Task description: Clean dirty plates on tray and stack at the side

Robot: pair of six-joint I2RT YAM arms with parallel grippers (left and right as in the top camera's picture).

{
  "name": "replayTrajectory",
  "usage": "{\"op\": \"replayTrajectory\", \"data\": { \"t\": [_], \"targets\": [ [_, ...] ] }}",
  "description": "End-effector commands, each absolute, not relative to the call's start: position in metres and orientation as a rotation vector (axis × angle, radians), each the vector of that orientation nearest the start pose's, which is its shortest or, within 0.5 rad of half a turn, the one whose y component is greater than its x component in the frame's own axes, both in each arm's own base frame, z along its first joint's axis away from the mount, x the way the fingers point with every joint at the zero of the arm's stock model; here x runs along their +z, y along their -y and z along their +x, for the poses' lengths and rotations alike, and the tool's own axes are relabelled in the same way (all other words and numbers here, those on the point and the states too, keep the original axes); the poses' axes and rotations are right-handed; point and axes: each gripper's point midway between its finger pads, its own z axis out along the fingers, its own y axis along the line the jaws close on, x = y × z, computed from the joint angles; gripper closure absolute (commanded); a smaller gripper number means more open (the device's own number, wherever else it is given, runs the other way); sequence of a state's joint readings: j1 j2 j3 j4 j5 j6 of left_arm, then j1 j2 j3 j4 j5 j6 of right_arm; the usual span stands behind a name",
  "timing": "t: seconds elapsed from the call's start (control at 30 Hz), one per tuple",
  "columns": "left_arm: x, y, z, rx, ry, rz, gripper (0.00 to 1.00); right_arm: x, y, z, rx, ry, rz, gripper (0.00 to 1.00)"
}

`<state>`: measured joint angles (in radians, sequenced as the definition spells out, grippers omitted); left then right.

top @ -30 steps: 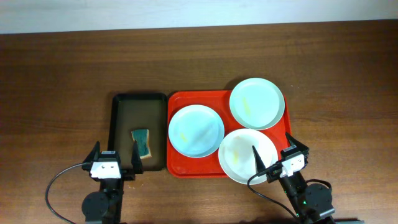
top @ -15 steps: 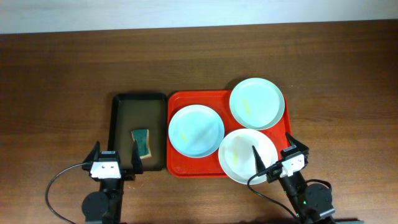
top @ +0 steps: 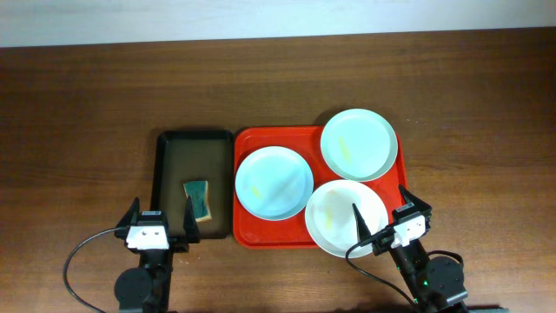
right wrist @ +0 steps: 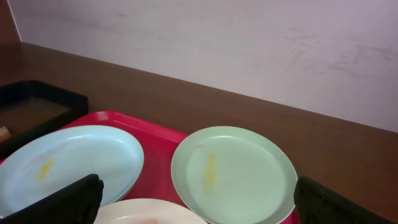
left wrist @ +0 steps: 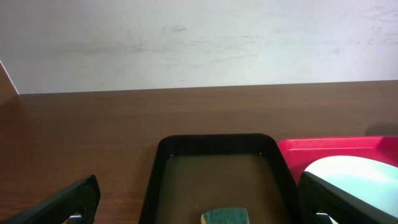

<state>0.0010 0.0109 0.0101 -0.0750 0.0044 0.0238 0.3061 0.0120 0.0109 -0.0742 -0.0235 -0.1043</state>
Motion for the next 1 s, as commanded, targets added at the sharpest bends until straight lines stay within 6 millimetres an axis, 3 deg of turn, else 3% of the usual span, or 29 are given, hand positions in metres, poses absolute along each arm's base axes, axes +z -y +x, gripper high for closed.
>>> {"op": "replayTrajectory", "data": {
  "t": [0.0, 0.37, 0.5, 0.67, 0.8, 0.9, 0.97],
  "targets": [
    [0.157, 0.004, 0.246, 0.013, -1.648, 0.053, 0.01, 0.155, -0.074, 0.235, 0.169, -1.621, -0.324, 0.02],
    [0.157, 0.004, 0.246, 0.013, -1.648, 0.053, 0.01, 0.156, -0.074, 0.235, 0.169, -1.620, -0.324, 0.02],
    [0.160, 0.005, 0.246, 0.011, -1.633, 0.054, 0.01, 0.172, -0.074, 0.233, 0.244, -1.602, -0.242, 0.02],
    [0.218, 0.007, 0.238, -0.128, -1.499, -0.062, 0.01, 0.220, -0.071, 0.225, 0.260, -1.511, -0.222, 0.02],
    [0.280, 0.007, 0.216, -0.129, -1.446, -0.058, 0.01, 0.249, -0.067, 0.213, 0.259, -1.508, -0.221, 0.02],
    [0.336, 0.007, 0.197, -0.129, -1.428, -0.056, 0.01, 0.284, -0.064, 0.203, 0.284, -1.493, -0.196, 0.02],
    [0.357, 0.007, 0.192, -0.129, -1.456, -0.058, 0.01, 0.304, -0.064, 0.201, 0.324, -1.502, -0.161, 0.02]
  ]
}}
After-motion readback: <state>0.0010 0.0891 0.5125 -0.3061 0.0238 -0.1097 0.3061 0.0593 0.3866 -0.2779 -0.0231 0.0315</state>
